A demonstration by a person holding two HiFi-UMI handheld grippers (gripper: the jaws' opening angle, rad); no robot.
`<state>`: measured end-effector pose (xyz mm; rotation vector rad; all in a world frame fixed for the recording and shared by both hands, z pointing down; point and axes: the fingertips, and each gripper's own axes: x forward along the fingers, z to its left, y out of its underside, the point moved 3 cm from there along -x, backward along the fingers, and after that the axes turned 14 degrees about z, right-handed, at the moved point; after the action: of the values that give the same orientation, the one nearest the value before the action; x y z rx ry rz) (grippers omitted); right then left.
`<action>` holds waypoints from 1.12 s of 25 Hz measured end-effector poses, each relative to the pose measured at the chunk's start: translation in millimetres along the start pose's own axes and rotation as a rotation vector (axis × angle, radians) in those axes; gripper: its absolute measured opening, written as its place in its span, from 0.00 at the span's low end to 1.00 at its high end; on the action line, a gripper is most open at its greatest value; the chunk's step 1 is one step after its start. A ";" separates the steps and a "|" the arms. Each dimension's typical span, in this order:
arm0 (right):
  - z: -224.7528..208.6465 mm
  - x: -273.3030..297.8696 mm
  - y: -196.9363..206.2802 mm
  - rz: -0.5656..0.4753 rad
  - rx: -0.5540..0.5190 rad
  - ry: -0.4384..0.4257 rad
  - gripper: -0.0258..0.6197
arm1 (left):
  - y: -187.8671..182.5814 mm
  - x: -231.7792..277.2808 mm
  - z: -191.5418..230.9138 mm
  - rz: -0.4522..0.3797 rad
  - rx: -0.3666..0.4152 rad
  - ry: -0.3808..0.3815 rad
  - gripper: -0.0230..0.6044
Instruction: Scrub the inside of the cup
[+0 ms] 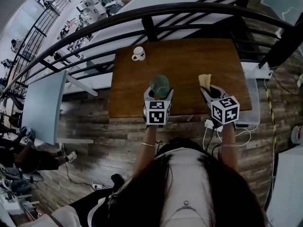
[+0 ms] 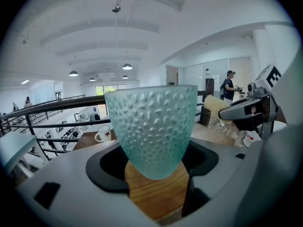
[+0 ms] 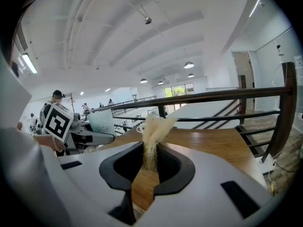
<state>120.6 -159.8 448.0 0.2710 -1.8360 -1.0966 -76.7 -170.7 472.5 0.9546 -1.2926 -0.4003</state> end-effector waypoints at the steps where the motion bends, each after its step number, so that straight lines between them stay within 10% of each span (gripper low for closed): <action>1: -0.3 -0.4 -0.2 0.001 0.001 0.001 0.17 | -1.0 -0.2 -0.2 -0.002 0.000 0.000 0.58; 28: 0.5 2.0 -0.7 0.002 -0.007 -0.014 0.17 | -1.2 4.7 -6.7 0.003 -0.003 0.034 0.58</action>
<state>119.0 -161.0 448.6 0.2583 -1.8443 -1.1060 -68.9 -172.4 474.7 0.9528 -1.2621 -0.3820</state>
